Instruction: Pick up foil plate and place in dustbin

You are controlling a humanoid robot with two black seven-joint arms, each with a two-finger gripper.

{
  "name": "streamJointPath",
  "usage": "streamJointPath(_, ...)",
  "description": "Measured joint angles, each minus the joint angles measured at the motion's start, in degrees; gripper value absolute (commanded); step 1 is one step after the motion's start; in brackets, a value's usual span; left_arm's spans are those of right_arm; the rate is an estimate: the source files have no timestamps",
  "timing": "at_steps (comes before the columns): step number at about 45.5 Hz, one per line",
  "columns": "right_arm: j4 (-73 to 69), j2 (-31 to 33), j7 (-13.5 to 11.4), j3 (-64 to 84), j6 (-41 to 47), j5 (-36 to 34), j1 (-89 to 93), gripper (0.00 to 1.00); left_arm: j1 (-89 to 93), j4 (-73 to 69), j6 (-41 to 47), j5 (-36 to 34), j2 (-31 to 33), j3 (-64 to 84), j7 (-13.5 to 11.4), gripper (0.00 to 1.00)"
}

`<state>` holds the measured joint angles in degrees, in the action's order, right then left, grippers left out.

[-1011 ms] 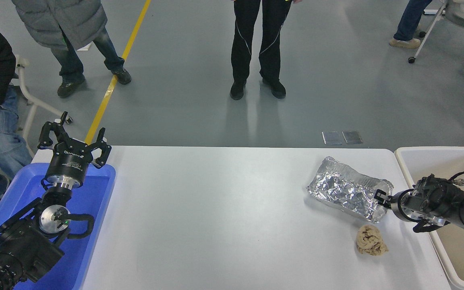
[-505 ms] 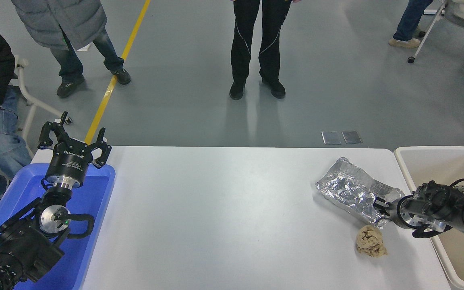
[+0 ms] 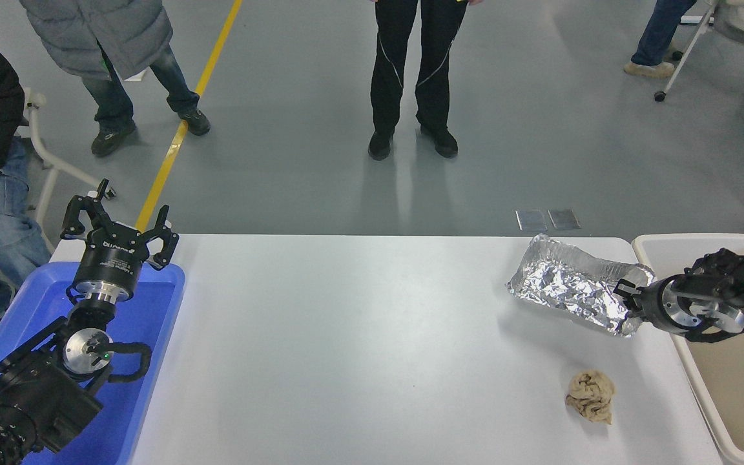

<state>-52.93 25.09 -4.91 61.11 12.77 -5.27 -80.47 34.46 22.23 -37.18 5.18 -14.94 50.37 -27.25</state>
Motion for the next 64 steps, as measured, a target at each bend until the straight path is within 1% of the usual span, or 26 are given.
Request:
streamJointPath(8,-9.46,1.46,0.2,3.61,7.51,0.61,-12.39,0.0,0.0,-0.02,0.0,0.0,0.0,-0.01,0.0,0.98)
streamJointPath(13,-14.95,2.07,0.31,5.88,12.37,2.86,-21.24,0.0,0.0,-0.01,0.0,0.0,0.0,-0.01,0.01,0.98)
streamJointPath(26,-23.6,3.64,0.32,8.02,21.0,6.56,-37.41,0.0,-0.01,-0.02,0.0,0.01,0.0,-0.01,0.01,0.98)
streamJointPath(37,-27.53,4.54,0.32,8.57,24.7,7.48,-46.36,0.0,-0.01,-0.02,0.0,0.0,0.0,-0.01,0.01,0.98)
streamJointPath(50,-28.61,6.15,0.15,9.64,26.36,7.82,-50.16,0.0,-0.01,-0.03,0.01,0.01,0.0,-0.01,0.01,0.98)
streamJointPath(57,-26.42,8.99,0.1,12.66,26.63,7.9,-50.77,0.0,-0.02,-0.02,0.06,0.01,0.0,-0.01,0.01,0.98)
streamJointPath(64,-23.04,14.31,-0.08,16.43,26.86,8.29,-51.15,0.0,-0.08,-0.07,0.07,0.04,-0.01,0.01,0.0,0.98)
